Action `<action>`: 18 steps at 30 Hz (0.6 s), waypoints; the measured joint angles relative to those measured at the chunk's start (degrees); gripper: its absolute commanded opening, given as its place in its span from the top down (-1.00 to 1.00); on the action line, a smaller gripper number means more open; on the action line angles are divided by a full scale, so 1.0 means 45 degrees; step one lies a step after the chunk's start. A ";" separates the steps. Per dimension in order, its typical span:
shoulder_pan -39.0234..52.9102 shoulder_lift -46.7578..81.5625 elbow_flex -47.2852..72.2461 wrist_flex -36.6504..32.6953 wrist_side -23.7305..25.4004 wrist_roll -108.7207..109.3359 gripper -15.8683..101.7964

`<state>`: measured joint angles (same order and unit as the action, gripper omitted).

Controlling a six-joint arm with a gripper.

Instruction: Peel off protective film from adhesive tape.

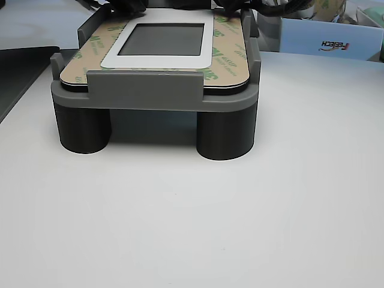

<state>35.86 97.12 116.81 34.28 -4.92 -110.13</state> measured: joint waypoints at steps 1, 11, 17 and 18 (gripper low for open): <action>0.0000 0.0000 0.0039 -0.0039 -0.0020 -0.0039 0.91; -0.0020 0.0039 0.0273 -0.0371 -0.0039 -0.0176 0.92; -0.0059 0.0059 0.0391 -0.0527 -0.0059 -0.0293 0.92; -0.0078 0.0059 0.0410 -0.0547 -0.0059 -0.0312 0.92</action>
<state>35.51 97.38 118.65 31.82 -5.19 -111.53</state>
